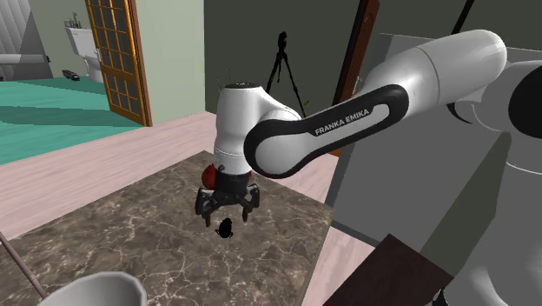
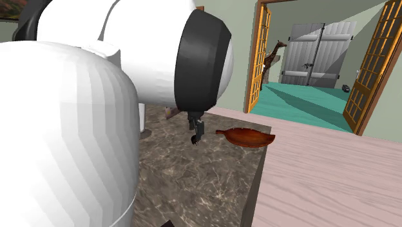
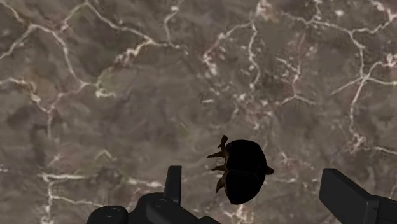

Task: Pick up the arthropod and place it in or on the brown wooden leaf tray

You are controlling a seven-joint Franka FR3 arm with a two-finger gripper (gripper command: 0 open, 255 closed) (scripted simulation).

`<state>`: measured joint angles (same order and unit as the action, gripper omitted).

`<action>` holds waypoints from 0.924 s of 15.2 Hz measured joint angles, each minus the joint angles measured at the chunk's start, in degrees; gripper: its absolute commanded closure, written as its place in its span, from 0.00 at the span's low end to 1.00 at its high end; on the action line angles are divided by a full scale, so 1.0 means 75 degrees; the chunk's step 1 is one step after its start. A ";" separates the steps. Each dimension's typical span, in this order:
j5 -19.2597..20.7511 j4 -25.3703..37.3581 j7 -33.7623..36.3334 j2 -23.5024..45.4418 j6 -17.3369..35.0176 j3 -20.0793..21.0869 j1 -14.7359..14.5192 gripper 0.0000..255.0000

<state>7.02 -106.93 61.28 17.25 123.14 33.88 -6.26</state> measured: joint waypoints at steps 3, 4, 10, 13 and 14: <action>0.0151 -0.0057 0.0104 0.0239 0.0258 -0.0063 -0.0073 0.00; 0.0184 -0.0093 0.0126 0.0286 0.0334 -0.0077 -0.0087 0.00; 0.0286 -0.0195 0.0203 0.0426 0.0561 -0.0119 -0.0141 0.00; 0.0288 -0.0195 0.0204 0.0429 0.0563 -0.0120 -0.0142 1.00; 0.0288 -0.0194 0.0204 0.0429 0.0563 -0.0120 -0.0142 1.00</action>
<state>9.18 -108.38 62.81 20.47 127.36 32.98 -7.32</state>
